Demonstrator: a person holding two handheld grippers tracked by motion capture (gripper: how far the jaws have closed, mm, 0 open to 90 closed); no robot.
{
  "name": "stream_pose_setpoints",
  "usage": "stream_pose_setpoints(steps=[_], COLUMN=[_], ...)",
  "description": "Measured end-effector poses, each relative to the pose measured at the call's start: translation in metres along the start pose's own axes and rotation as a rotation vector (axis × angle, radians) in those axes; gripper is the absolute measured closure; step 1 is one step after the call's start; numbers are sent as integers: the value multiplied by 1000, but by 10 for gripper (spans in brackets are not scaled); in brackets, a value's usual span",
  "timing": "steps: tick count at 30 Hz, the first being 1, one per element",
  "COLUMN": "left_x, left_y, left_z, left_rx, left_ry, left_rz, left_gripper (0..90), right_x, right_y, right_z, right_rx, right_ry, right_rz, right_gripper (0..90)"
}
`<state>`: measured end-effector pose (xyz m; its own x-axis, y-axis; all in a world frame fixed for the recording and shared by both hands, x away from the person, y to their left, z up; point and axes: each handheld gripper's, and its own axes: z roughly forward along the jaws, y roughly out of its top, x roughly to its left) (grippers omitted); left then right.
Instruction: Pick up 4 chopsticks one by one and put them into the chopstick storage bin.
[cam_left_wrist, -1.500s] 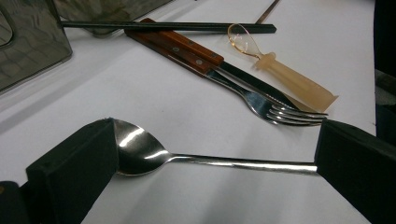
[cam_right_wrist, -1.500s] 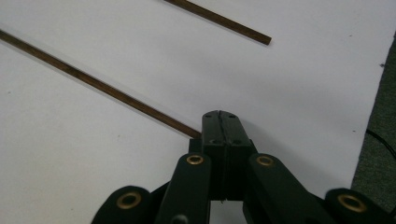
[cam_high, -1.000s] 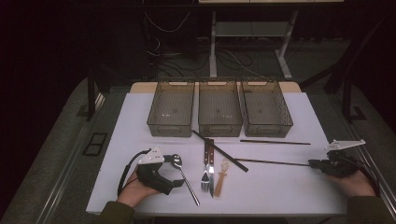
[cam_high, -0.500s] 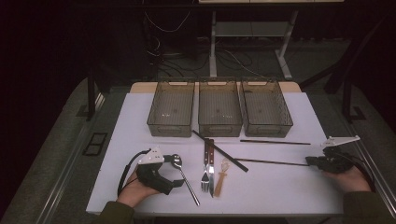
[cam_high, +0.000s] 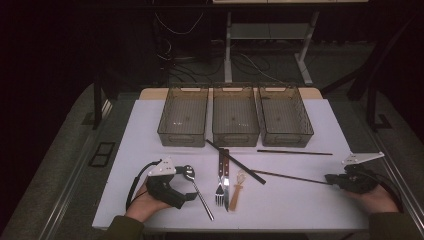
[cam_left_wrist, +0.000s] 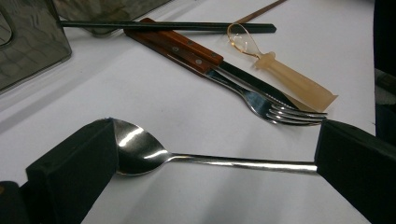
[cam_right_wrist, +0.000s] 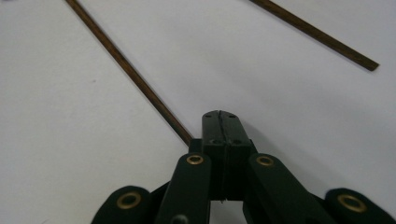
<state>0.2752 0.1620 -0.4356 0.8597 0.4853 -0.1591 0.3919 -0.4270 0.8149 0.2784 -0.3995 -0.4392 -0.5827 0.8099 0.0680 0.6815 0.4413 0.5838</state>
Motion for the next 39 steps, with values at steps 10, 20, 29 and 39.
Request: stream_pose_setpoints(steps=[10, 20, 29, 39], left_x=[0, 0, 0, 0], left_y=[0, 0, 0, 0], left_z=[0, 0, 0, 1], left_rx=[0, 0, 0, 2], left_ry=[0, 0, 0, 0], left_rz=[0, 0, 1, -3], left_gripper=[0, 0, 0, 0], right_x=[19, 35, 45, 54], right_y=[-1, -1, 0, 21], right_z=[0, -1, -1, 2], right_rx=[13, 40, 58, -8], right_ry=[37, 83, 90, 199], right_rz=[-52, -95, -138, -201], right_gripper=[899, 899, 899, 694])
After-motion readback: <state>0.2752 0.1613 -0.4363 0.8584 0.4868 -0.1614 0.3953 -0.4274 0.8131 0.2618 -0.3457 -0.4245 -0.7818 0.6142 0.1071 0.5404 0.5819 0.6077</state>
